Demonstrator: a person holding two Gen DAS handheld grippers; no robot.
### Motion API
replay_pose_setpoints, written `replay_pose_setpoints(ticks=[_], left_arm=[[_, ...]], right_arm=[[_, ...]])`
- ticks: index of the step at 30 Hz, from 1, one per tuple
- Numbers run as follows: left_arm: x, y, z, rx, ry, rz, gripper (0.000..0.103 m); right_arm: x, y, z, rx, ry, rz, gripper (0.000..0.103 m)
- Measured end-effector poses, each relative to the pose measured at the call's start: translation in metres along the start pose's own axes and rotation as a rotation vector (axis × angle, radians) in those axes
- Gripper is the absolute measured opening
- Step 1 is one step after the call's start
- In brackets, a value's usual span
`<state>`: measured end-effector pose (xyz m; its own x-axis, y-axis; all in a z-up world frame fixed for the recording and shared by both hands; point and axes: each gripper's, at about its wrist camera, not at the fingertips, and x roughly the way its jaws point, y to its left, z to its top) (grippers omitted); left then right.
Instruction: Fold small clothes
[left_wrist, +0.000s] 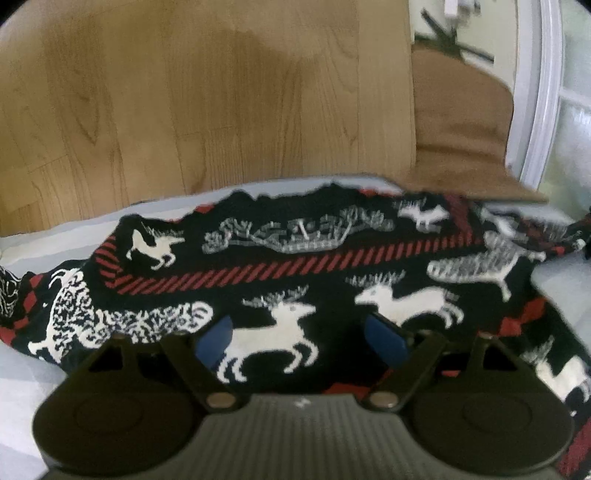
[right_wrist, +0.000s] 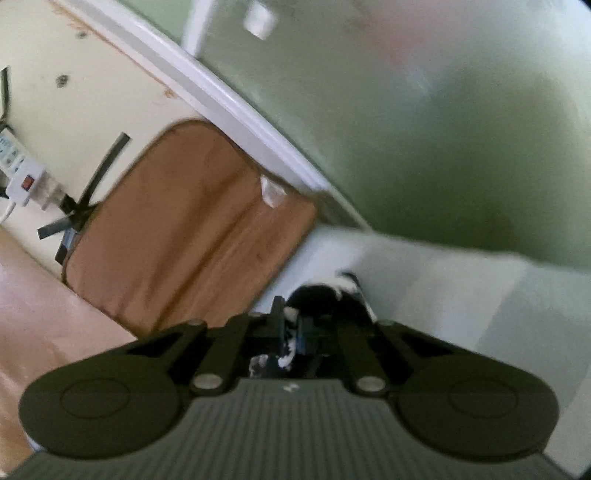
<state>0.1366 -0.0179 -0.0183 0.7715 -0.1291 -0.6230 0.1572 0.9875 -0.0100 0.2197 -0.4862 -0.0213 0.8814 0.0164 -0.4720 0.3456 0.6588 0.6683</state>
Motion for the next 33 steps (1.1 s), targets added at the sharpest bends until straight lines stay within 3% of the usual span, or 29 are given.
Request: replay_pose_setpoints(ticks=[4,8,11,15,19,23,26,27,28,33], left_arm=[[-0.012,0.019,0.002,-0.090,-0.070,-0.087,0.083],[-0.025,0.055,0.009,-0.246,-0.137,-0.129,0.083],[-0.039,0.087,0.014,-0.346,-0.197,-0.063,0.083],[-0.048,0.121,0.017,-0.447,-0.244,0.010,0.083],[-0.046,0.139,0.019,-0.526,-0.235,0.011,0.083],[-0.039,0.137,0.021,-0.529,-0.202,-0.034,0.083],[-0.039,0.131,0.020,-0.490,-0.195,-0.035,0.084],[-0.038,0.129,0.019,-0.480,-0.193,-0.037,0.085],[-0.038,0.127,0.018,-0.473,-0.191,-0.038,0.085],[-0.035,0.125,0.017,-0.464,-0.180,-0.021,0.086]], right_arm=[[-0.026,0.094,-0.019,-0.294,-0.049,0.173,0.009],[-0.046,0.209,-0.079,-0.601,-0.025,0.392,0.009],[-0.044,0.268,-0.130,-0.684,0.051,0.534,0.009],[-0.021,0.316,-0.213,-0.683,0.221,0.661,0.009],[0.004,0.320,-0.293,-0.738,0.368,0.636,0.009],[0.014,0.302,-0.329,-0.795,0.437,0.579,0.009],[0.022,0.291,-0.329,-0.753,0.544,0.582,0.025],[0.023,0.286,-0.326,-0.721,0.570,0.585,0.045],[0.024,0.283,-0.321,-0.682,0.588,0.582,0.053],[0.017,0.253,-0.291,-0.504,0.669,0.588,0.055]])
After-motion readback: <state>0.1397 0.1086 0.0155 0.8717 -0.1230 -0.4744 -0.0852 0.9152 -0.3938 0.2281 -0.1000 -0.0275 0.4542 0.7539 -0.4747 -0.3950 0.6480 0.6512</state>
